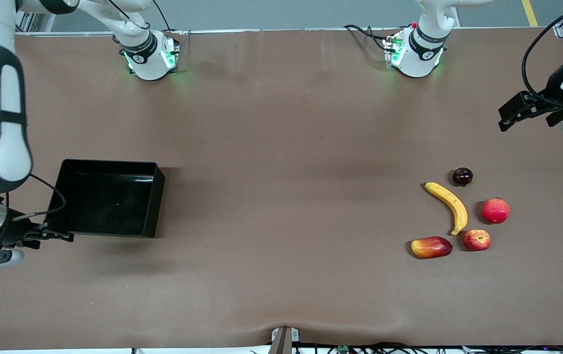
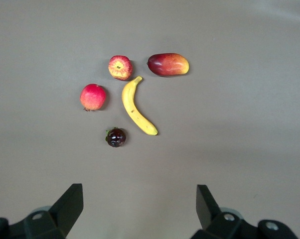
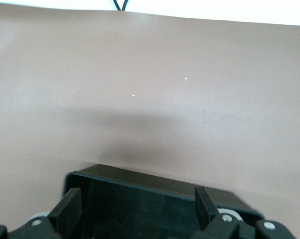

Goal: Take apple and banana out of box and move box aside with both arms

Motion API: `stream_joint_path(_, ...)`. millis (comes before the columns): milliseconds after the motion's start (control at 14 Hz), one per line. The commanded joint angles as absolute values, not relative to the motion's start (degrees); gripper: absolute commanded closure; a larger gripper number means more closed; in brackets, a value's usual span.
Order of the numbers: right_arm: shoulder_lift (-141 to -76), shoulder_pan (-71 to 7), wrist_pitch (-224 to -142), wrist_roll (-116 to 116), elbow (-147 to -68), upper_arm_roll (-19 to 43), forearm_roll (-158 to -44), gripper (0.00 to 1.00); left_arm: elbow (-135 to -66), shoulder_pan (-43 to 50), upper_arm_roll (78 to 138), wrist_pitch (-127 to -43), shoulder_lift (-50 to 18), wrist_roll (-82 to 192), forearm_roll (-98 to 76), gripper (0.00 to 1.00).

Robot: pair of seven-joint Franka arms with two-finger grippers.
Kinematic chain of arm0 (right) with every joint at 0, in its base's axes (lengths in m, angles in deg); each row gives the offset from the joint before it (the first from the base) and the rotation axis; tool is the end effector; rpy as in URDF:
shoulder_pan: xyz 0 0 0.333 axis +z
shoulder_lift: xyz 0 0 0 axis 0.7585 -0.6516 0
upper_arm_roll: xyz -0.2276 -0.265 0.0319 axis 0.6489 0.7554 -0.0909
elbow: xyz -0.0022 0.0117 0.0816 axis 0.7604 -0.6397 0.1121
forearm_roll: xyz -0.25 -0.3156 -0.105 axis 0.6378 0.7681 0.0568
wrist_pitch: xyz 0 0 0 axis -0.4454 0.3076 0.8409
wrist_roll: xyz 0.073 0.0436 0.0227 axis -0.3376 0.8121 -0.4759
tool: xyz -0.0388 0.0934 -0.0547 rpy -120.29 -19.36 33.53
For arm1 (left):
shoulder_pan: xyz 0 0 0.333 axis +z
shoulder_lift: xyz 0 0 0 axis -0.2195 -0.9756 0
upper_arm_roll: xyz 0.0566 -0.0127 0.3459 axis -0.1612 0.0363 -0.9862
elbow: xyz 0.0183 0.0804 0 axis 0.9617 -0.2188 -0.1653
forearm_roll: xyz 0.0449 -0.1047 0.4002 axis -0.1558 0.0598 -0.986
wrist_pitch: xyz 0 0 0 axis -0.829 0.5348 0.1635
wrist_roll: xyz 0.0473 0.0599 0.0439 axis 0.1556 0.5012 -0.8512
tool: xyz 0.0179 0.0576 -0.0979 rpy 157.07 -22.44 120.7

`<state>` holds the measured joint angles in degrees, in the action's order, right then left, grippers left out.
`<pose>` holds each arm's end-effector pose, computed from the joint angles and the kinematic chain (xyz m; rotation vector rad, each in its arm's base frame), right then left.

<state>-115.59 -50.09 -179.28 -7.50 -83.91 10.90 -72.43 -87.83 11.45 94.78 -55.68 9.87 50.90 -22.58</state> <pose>0.7627 -0.0451 0.4529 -3.0467 -0.1420 -0.1718 0.5707 -0.0557 0.6825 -3.0937 -0.1237 -0.0625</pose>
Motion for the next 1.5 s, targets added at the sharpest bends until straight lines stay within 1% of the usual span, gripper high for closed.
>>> stream_joint_path(0, -108.6, -48.0, -170.4, 2.6, -84.8, 11.2, -69.7, 0.0, -88.9, 11.3, 94.3, -56.4, 11.2, 51.7, -21.7, 0.0)
stream_joint_path(357, -98.3, -47.4, -157.1, 4.1, -85.1, 11.2, -69.6, 0.0, -88.5, 11.5, 94.2, -55.6, 11.7, 51.8, -21.7, 0.0)
stream_joint_path(643, -90.9, -46.9, -151.4, 4.1, -86.7, 11.0, -65.1, 0.0, -88.6, 11.4, 94.3, -55.7, 10.1, 51.7, -21.7, 0.0)
stream_joint_path(857, -86.4, -46.9, -146.8, 4.1, -87.6, 11.1, -64.7, 0.0, -88.7, 11.1, 94.5, -55.7, 10.2, 51.7, -21.7, 0.0)
stream_joint_path(1071, -80.2, -46.8, -147.0, 4.2, -93.8, 11.0, -64.6, 0.0, -88.6, 10.8, 94.7, -55.7, 10.2, 51.8, -21.7, 0.0)
stream_joint_path(1357, -79.9, -46.2, -148.4, 4.2, -97.4, 10.8, -62.2, 0.0, -88.4, 10.6, 95.0, -55.6, 10.2, 51.8, -21.7, 0.0)
stream_joint_path(1429, -79.9, -46.4, -149.7, 4.1, -98.3, 10.9, -62.2, 0.0, -88.5, 10.5, 95.7, -55.6, 10.2, 51.8, -20.9, 0.0)
